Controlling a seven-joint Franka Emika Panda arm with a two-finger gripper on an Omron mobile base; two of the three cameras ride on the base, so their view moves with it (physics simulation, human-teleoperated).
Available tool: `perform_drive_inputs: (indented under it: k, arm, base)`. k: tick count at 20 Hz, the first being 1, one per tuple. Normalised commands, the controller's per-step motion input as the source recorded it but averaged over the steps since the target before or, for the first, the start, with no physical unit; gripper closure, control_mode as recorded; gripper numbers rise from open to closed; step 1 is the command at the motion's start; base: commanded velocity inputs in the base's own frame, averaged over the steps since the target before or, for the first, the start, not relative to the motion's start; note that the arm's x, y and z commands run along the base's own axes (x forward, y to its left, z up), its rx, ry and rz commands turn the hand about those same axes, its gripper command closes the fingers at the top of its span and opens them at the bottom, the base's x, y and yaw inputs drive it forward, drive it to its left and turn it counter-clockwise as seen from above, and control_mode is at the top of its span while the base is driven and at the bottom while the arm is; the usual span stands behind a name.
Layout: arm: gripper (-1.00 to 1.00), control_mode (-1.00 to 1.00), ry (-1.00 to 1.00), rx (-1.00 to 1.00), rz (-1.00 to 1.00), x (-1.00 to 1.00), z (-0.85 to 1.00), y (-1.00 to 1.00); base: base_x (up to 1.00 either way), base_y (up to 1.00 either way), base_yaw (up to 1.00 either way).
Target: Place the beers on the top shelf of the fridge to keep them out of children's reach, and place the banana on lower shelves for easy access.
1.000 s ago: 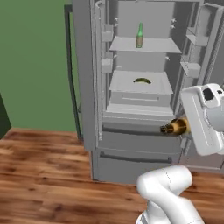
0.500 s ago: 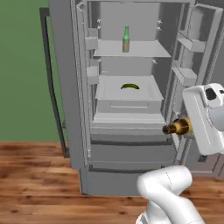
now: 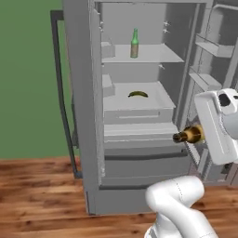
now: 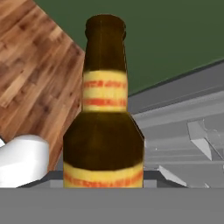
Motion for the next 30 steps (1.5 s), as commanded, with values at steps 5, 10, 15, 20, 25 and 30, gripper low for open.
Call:
perform_drive_inputs:
  k: [5,10,15,20,25,30]
  arm:
    - [1.0,1.0,0.0,0.0,0.0,0.0,0.0,0.0]
    - [1.0,1.0,0.0,0.0,0.0,0.0,0.0,0.0]
    - [1.0,1.0,0.0,0.0,0.0,0.0,0.0,0.0]
    - [1.0,1.0,0.0,0.0,0.0,0.0,0.0,0.0]
    - [1.0,1.0,0.0,0.0,0.0,0.0,0.0,0.0]
    - [1.0,1.0,0.0,0.0,0.0,0.0,0.0,0.0]
  base:
    - [0.52,0.38,-0.18]
    - [0.61,0.04,-0.16]
    - [0.59,0.0,-0.14]
    - [0.57,0.0,-0.14]
    - [0.58,0.0,-0.15]
    - [0.58,0.0,-0.16]
